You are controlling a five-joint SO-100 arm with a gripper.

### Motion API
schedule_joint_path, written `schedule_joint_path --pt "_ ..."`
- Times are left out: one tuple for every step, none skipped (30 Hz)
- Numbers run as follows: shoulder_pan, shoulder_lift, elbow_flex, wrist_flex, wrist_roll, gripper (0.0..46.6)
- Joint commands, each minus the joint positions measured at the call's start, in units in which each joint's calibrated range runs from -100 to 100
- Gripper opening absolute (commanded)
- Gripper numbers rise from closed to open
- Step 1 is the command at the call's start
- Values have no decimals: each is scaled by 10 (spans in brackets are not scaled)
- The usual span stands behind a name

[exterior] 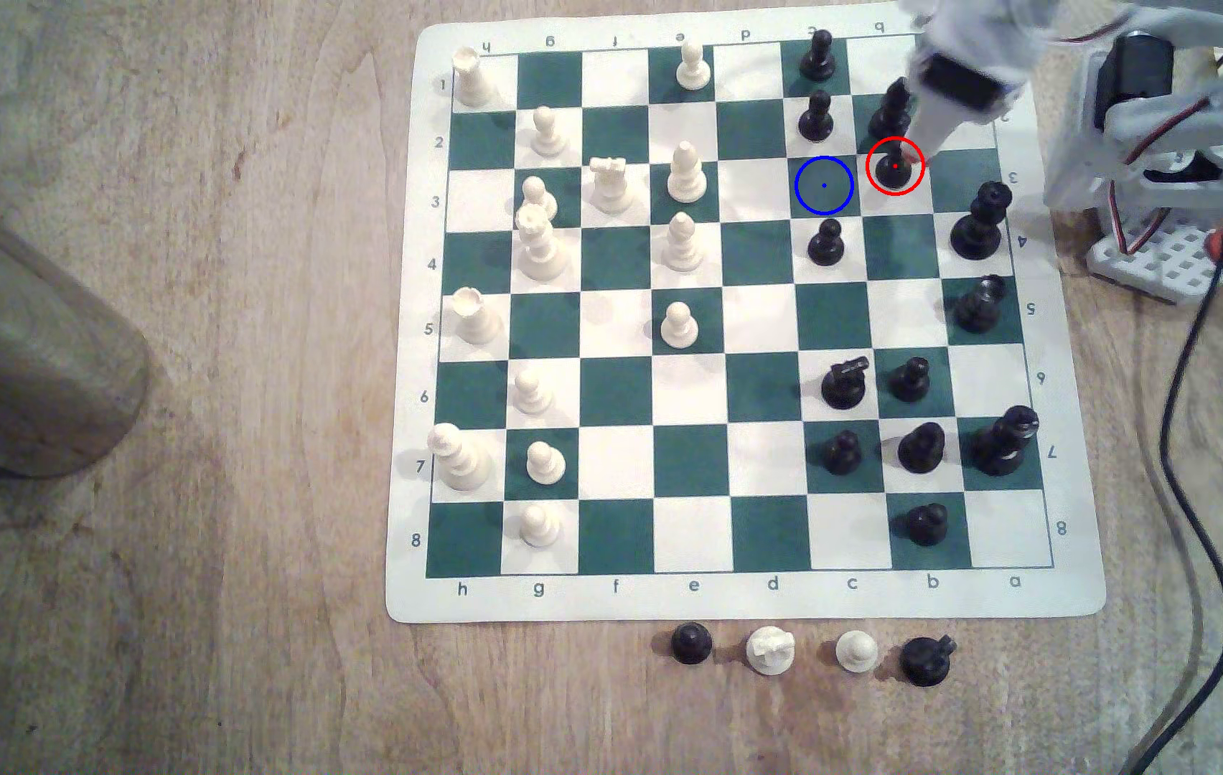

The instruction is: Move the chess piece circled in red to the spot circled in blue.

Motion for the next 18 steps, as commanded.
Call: schedule_joint_path --pt "0 40 -6 -20 1 138" --pt "0 52 -5 -27 2 139" --pt "-1 53 -4 -30 2 140" --pt "-2 56 -4 -35 2 142" --pt "-2 58 -4 -38 2 142" --pt "-3 64 -4 -42 2 142" --pt "-3 78 -4 -52 2 138" --pt "-2 85 -3 -55 2 136" --pt "-1 95 -2 -60 2 130" --pt "-1 102 -1 -65 2 129" --pt "-4 113 1 -69 2 128" --pt "-6 117 1 -72 2 127" --pt "-7 122 1 -74 2 124" --pt "-7 128 0 -75 2 121" --pt "-9 142 -3 -76 1 115" --pt "-10 147 -3 -76 0 112" --pt "-11 150 -3 -77 0 110" --pt "-12 152 -3 -79 -1 109"
